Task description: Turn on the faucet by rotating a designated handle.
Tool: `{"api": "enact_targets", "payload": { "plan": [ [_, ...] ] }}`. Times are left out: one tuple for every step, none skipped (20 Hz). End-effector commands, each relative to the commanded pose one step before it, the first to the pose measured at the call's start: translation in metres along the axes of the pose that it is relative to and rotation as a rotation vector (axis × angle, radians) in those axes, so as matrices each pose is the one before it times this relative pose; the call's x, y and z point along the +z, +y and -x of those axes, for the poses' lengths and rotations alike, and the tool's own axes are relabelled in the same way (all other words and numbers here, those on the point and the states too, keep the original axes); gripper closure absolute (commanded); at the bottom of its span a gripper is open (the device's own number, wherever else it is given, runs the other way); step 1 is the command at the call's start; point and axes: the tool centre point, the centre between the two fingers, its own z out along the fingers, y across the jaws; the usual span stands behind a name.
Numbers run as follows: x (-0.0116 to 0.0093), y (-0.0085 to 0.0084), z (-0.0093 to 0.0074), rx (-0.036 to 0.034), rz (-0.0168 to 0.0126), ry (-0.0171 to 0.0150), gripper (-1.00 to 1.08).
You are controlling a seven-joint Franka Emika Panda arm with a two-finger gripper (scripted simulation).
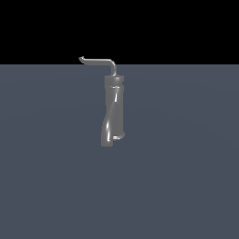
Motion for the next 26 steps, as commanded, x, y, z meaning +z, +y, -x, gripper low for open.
{"api": "enact_targets", "payload": {
  "plan": [
    [-0.00062, -0.0007, -0.00531, 0.02402, -0.00371, 0.00119, 1.08],
    [-0.0003, -0.00041, -0.00264, 0.01199, -0.00181, 0.0006, 1.08],
    [-0.0003, -0.00049, -0.00284, 0.01291, -0.00194, 0.00062, 1.08],
    [-0.0003, -0.00058, -0.00309, 0.01407, -0.0021, 0.00065, 1.08],
    [-0.00029, -0.00067, -0.00332, 0.01518, -0.00225, 0.00066, 1.08],
    [-0.00027, -0.00079, -0.00355, 0.01626, -0.00238, 0.00066, 1.08],
    [-0.00025, -0.0009, -0.00379, 0.01741, -0.00251, 0.00065, 1.08],
    [-0.00021, -0.00104, -0.00404, 0.01862, -0.00265, 0.00063, 1.08],
    [-0.00017, -0.0012, -0.00429, 0.01986, -0.00278, 0.00061, 1.08],
    [-0.00011, -0.00137, -0.00453, 0.02108, -0.00289, 0.00058, 1.08],
    [-0.00005, -0.00156, -0.00476, 0.02232, -0.003, 0.00054, 1.08],
    [0.00003, -0.00174, -0.0049, 0.02313, -0.00304, 0.00049, 1.08],
    [0.00011, -0.00188, -0.00493, 0.02347, -0.00301, 0.00043, 1.08],
    [0.00019, -0.00201, -0.00489, 0.02356, -0.00294, 0.00036, 1.08],
    [0.00027, -0.00215, -0.00486, 0.02362, -0.00287, 0.0003, 1.08],
    [0.00035, -0.00227, -0.00481, 0.0237, -0.00279, 0.00024, 1.08],
    [0.00044, -0.0024, -0.00477, 0.02377, -0.00272, 0.00019, 1.08],
    [0.00052, -0.00253, -0.00471, 0.02382, -0.00264, 0.00015, 1.08],
    [0.0006, -0.00265, -0.00466, 0.02389, -0.00256, 0.00011, 1.08],
    [0.00069, -0.00277, -0.0046, 0.02395, -0.00248, 0.00007, 1.08],
    [0.00077, -0.00289, -0.00453, 0.02402, -0.0024, 0.00005, 1.08],
    [0.00085, -0.00302, -0.00446, 0.02407, -0.00231, 0.00002, 1.08],
    [0.00094, -0.00313, -0.00439, 0.02413, -0.00223, 0.0, 1.08],
    [0.00102, -0.00325, -0.00431, 0.02418, -0.00215, -0.00001, 1.08],
    [0.00111, -0.00336, -0.00422, 0.02423, -0.00207, -0.00002, 1.08],
    [0.00119, -0.00347, -0.00414, 0.02428, -0.00199, -0.00002, 1.08]
  ]
}}
